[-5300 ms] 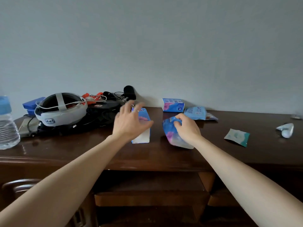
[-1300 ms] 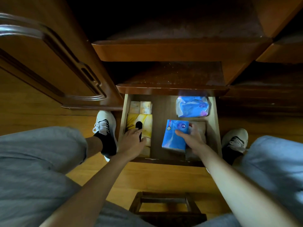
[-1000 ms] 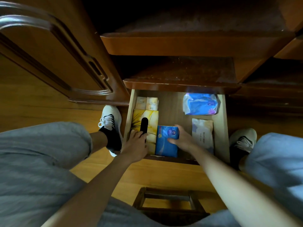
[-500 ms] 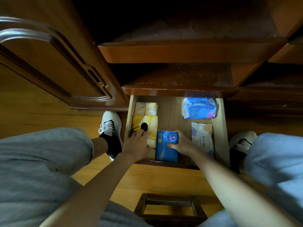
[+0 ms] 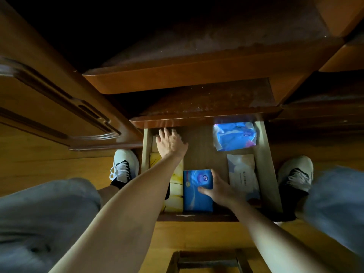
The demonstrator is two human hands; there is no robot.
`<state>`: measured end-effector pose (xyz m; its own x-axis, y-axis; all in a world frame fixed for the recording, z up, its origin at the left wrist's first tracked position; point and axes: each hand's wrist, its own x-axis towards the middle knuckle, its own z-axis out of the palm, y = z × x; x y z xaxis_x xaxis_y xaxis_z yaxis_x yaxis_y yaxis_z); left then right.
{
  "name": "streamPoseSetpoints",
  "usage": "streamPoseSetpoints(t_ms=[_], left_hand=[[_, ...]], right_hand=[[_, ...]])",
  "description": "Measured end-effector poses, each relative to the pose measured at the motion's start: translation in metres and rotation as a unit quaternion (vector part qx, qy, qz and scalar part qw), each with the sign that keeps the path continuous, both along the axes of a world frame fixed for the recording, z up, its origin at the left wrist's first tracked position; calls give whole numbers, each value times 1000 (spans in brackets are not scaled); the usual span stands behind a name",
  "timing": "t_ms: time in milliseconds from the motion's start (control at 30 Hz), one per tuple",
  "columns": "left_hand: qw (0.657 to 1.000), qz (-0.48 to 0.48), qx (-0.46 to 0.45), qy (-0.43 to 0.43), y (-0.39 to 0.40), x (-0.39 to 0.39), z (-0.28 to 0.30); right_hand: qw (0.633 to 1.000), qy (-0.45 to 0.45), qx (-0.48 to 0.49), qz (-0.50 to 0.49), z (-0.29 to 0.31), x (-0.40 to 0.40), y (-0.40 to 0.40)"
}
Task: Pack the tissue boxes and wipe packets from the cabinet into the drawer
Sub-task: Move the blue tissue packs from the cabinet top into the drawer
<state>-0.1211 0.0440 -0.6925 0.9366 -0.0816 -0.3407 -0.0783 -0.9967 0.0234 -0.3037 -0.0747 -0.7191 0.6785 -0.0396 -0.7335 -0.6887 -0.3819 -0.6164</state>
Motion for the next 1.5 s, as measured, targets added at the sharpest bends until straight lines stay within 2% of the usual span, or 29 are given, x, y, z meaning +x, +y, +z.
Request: streamPoseSetpoints(t_ms=[100, 267, 433, 667, 833, 900, 1000, 1067, 1133, 1267, 1367, 1500], left_hand=[[998, 43, -34, 19, 0, -7, -10], [997, 61, -51, -12, -4, -8, -13], [998, 51, -37, -25, -4, -8, -17], [999, -10, 45, 23, 6, 8, -10], [998, -30, 11, 61, 10, 8, -9], [999, -28, -25, 29, 16, -2, -5], [990, -18, -106, -92, 31, -38, 8], [982, -29, -123, -137, 46, -69, 14], [988, -38, -102, -111, 60, -97, 20], [996, -71, -17, 48, 70, -124, 24], [989, -100, -29, 104, 75, -127, 39], [982, -120, -46, 135, 91, -132, 72]], right_hand=[[1000, 9, 3, -8, -6, 1, -3], [1000, 9, 5, -9, -10, 3, -4], [1000, 5, 1, -6, -6, 2, -3], [1000, 0, -5, -7, 3, -3, 2], [1000, 6, -15, -10, 9, -3, 5], [1000, 9, -10, -10, 11, -2, 3], [1000, 20, -13, -12, 16, -3, 6], [999, 30, -15, -21, 20, -7, 9], [998, 47, -2, -38, 23, -10, 12], [997, 68, -14, 33, 31, -15, 12], [994, 61, 2, 96, 50, -19, 14], [996, 15, -36, 76, 91, -16, 5]])
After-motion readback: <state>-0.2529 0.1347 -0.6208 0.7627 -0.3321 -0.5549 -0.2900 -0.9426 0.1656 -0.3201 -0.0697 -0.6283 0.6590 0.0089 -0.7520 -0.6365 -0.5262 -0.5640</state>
